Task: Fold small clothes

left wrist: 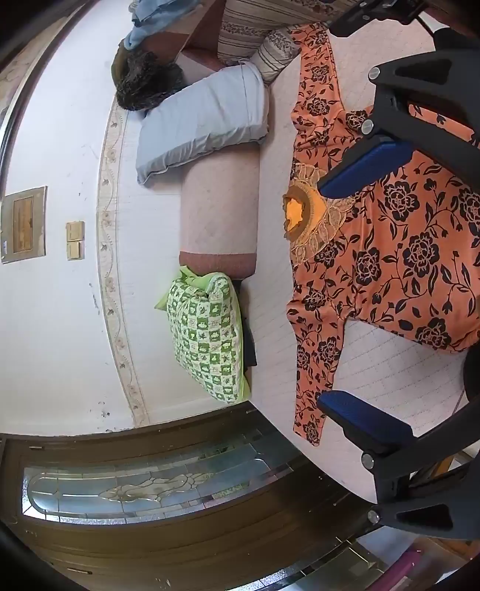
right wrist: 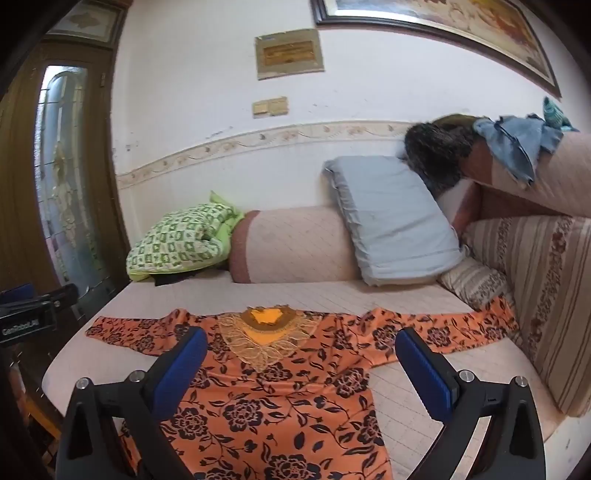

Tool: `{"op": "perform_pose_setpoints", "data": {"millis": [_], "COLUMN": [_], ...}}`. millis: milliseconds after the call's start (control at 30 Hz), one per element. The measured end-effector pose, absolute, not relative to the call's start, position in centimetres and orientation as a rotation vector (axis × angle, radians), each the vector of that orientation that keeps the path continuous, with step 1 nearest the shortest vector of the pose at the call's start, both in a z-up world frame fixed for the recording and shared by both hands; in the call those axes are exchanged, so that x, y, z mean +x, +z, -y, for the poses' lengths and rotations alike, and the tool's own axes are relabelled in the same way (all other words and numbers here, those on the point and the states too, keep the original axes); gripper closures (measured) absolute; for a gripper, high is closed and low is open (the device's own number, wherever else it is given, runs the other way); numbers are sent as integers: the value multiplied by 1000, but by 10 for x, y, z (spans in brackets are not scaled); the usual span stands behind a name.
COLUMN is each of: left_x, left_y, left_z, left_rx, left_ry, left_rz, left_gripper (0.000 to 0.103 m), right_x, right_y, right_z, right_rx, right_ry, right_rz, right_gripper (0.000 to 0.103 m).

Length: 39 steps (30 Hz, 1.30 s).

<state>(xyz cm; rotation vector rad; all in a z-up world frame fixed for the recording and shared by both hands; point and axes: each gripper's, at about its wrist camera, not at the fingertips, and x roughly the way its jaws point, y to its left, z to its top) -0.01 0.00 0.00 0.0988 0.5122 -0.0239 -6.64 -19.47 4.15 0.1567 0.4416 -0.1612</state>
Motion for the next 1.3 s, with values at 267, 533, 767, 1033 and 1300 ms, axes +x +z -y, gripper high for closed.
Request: {"op": "perform_pose_setpoints", "data": {"millis": [267, 533, 767, 1033, 1300], "left_x": [-4, 0, 1, 1, 4], "left_y": [-16, -20, -19, -17, -17], "left_z": [7, 15, 16, 14, 14], "left_rx": [109, 143, 145, 146, 149], "left_ry": [-39, -54, -55, -59, -54], "left_rz": [-520, -551, -559, -565, -571], "left_gripper": [0, 0, 0, 0, 0], "right_x": [-63, -49, -40, -39, -38], "right_y": [27, 22, 21, 18, 15], "right_z": [228, 225, 219, 215, 215], "right_rx": [225, 223, 222, 213, 214], "right_ry": [-253, -274, -257, -251, -249], "right_rz": [-478, -527, -559, -570, -577], "right_gripper": [0, 0, 0, 0, 0]}}
